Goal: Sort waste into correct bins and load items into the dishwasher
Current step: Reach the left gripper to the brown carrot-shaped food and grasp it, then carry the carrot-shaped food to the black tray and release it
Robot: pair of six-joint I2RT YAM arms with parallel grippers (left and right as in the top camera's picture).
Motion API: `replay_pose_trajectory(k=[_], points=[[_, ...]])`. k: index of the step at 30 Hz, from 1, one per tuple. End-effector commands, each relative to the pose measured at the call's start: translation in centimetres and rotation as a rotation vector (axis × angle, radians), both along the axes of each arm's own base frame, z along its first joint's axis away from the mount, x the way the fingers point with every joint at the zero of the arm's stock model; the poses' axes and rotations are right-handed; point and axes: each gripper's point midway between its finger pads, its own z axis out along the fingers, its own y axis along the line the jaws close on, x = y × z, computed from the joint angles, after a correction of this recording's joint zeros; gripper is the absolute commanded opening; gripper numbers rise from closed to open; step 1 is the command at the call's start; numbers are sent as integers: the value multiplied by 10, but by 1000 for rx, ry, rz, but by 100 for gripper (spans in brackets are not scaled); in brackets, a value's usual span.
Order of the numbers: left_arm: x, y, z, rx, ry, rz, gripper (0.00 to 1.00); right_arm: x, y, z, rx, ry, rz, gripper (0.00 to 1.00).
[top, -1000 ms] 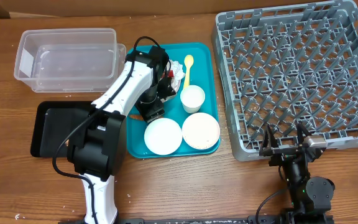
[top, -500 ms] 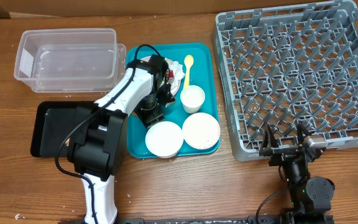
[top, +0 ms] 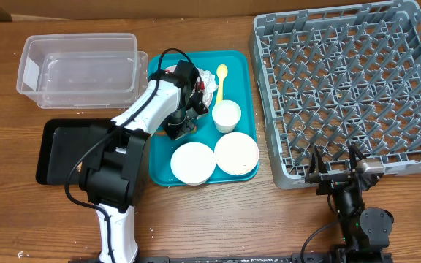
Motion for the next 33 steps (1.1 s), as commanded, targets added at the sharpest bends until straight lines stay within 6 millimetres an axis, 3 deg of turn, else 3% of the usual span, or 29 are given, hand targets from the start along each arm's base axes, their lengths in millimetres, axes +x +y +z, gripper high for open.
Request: replay_pose_trajectory(k=[1,3,4,11,22,28,33], points=[[-2,-4,-5,-8,3,-12,23,0,-1,-2,0,-3,-2,100],[2,-5,-5,-12,-10,-11,6,0,-1,-2,0,-3,-2,100],[3,-6,-5,-15,-16,-10,4,0,-1,-2,0,-3,-3,100],[13,-10,7,-25,-50,59,4,0,-1,-2,0,-3,-2,100],[53,-24,109,-97,-191,332,4,0,-1,-2,0,-3,-2,100],[48,-18,164,-114,-214,434,4,0,-1,-2,0,-3,-2,100],[34,8,195,-103,-203,606,4,0,-1,-2,0,-3,-2,100]])
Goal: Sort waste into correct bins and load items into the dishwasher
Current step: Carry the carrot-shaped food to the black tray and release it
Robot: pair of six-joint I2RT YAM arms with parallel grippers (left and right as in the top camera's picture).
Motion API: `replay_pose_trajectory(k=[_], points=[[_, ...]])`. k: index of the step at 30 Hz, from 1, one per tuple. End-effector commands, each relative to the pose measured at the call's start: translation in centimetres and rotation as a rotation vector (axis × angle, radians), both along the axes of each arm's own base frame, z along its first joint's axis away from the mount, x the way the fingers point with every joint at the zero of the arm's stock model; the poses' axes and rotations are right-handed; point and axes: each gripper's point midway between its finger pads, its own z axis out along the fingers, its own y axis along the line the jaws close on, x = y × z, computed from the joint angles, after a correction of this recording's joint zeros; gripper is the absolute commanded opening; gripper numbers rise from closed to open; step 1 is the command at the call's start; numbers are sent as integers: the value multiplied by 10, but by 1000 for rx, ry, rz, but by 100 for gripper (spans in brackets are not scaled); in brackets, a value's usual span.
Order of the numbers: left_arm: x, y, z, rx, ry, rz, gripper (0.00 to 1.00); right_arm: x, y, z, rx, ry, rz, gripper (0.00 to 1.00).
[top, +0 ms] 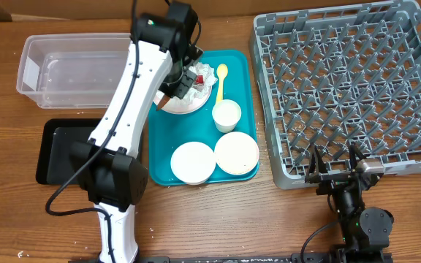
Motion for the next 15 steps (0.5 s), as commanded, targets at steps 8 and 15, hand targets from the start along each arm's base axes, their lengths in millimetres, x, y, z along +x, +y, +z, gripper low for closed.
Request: replay_pose_trajectory(k=[8,15], points=[[1,79,31,-94,-29,540,4,0,-1,-2,0,-4,-2,100],[-29,106,35,-238,52,729,4,0,-1,-2,0,-4,-2,100]])
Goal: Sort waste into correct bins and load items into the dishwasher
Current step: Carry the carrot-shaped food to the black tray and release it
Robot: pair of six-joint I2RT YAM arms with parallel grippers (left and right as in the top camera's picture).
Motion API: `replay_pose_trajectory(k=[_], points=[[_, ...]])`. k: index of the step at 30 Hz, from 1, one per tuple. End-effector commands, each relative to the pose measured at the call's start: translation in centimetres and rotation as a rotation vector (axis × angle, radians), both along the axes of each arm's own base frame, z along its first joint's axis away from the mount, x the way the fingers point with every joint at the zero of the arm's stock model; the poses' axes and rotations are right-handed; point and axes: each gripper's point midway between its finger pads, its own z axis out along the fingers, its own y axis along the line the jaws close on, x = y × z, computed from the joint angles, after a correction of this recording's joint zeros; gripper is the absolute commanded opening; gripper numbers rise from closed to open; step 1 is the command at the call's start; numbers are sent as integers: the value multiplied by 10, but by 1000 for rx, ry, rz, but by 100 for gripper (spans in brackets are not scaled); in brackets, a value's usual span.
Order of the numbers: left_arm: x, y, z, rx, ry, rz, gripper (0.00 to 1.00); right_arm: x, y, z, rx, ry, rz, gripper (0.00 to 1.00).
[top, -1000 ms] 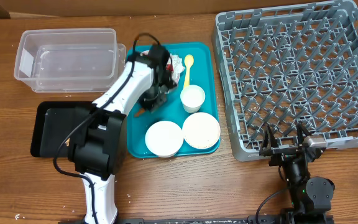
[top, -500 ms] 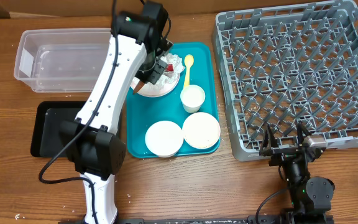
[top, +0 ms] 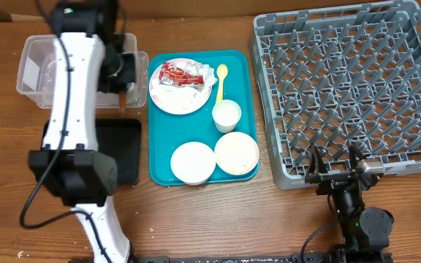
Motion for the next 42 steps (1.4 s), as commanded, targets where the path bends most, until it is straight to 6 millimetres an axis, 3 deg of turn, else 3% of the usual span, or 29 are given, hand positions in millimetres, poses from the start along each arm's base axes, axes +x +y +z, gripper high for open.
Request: replay_pose_trajectory(k=[1,5,9,16,19,24,29,30,34,37,42], points=[[-32,7,18,-59,2,149,4,0,-1,-2,-1,-4,-2,100],[-68,26,7,15,78,259,4,0,-1,-2,-1,-4,-2,100],[-92,32,-11,67,136,346,6,0,-1,-2,-1,-4,-2,100],[-91,35,-69,69,140,523,15,0,-1,-2,-1,-4,-2,100],[-97,43,-91,67,157,602,4,0,-1,-2,-1,-4,-2,100],[-114,66,-115,70,202,733,5,0,-1,-2,-1,-4,-2,100],[-120,89,-128,58,194,830,9,0,-1,-2,-1,-4,-3,100],[-116,97,-131,52,168,853,16,0,-1,-2,-1,-4,-2,100],[-111,111,-132,43,130,892,21,0,-1,-2,-1,-4,-2,100],[-112,114,-132,43,130,903,36,0,-1,-2,-1,-4,-2,100],[-107,113,-126,28,117,903,41,0,-1,-2,-1,-4,-2,100]])
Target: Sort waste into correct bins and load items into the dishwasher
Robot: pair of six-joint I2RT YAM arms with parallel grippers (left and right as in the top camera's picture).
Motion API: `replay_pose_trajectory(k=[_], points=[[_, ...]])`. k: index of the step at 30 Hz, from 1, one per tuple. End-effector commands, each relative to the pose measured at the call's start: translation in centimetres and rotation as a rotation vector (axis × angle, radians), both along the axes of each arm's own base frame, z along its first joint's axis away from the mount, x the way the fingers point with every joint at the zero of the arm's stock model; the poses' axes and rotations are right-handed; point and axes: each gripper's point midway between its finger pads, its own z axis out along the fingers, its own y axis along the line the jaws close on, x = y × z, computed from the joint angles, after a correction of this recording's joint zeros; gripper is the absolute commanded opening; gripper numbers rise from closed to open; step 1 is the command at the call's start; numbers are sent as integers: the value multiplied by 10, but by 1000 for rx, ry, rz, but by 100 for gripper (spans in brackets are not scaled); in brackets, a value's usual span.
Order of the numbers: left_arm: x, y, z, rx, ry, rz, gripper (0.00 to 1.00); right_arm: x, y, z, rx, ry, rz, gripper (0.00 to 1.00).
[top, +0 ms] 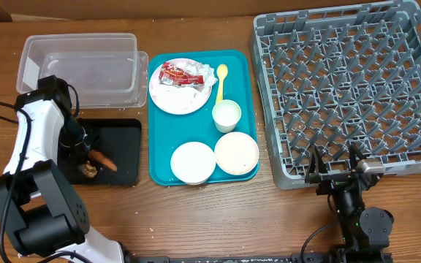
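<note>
My left gripper (85,148) hangs low over the black tray (126,139), and the overhead view does not show how its jaws stand. An orange food scrap (104,161) lies on the tray just off the fingertips, with a brownish lump (88,170) beside it. On the teal tray (156,172) a white plate (174,98) carries a red wrapper (179,73) and crumpled tissue (205,72). A yellow spoon (221,79), a small white cup (226,115) and two white bowls (192,162) (237,153) are there too. My right gripper (333,170) rests open at the near edge of the grey dish rack (349,88).
A clear plastic bin (79,66) stands at the back left, directly behind the black tray. The left arm's base (39,219) fills the near left corner. The dish rack takes up the right half of the table.
My left gripper has moved from the clear bin's right edge, where an orange piece hung from it, to low over the black tray. The orange scrap now lies on that tray.
My left gripper was down at the plate on the teal tray. Then it stood higher above the plate. Then it was beside the clear bin with an orange piece hanging, and now it is at the black tray with scraps lying there. The right arm stayed still.
</note>
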Motion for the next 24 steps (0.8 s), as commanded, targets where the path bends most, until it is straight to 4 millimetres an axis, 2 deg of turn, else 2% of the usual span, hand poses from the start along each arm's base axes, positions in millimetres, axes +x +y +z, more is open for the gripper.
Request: replay_pose_trajectory(k=[1,3,6,9,11,13,14,16,17,18,20,24], points=[[4,1,12,-1,-26,12,41,0,-1,-2,-1,-4,-2,100],[10,-2,25,-17,-52,-4,41,0,-1,-2,-1,-4,-2,100],[30,-14,60,-61,-161,-113,40,0,-1,-2,-1,-4,-2,100],[59,-59,99,-176,-357,-303,38,0,-1,-2,-1,-4,-2,100],[70,-115,114,-261,-446,-503,40,0,-1,-2,-1,-4,-2,100],[67,-156,110,-284,-420,-615,46,0,-1,-2,-1,-4,-2,100],[59,-191,101,-308,-376,-687,52,0,-1,-2,-1,-4,-2,100],[45,-224,81,-296,-279,-731,52,0,-1,-2,-1,-4,-2,100],[41,-232,72,-273,-235,-748,52,0,-1,-2,-1,-4,-2,100],[33,-238,55,-224,-157,-748,46,0,-1,-2,-1,-4,-2,100],[28,-245,38,-207,-96,-767,39,0,-1,-2,-1,-4,-3,100],[24,-249,15,-190,-22,-788,40,0,-1,-2,-1,-4,-2,100]])
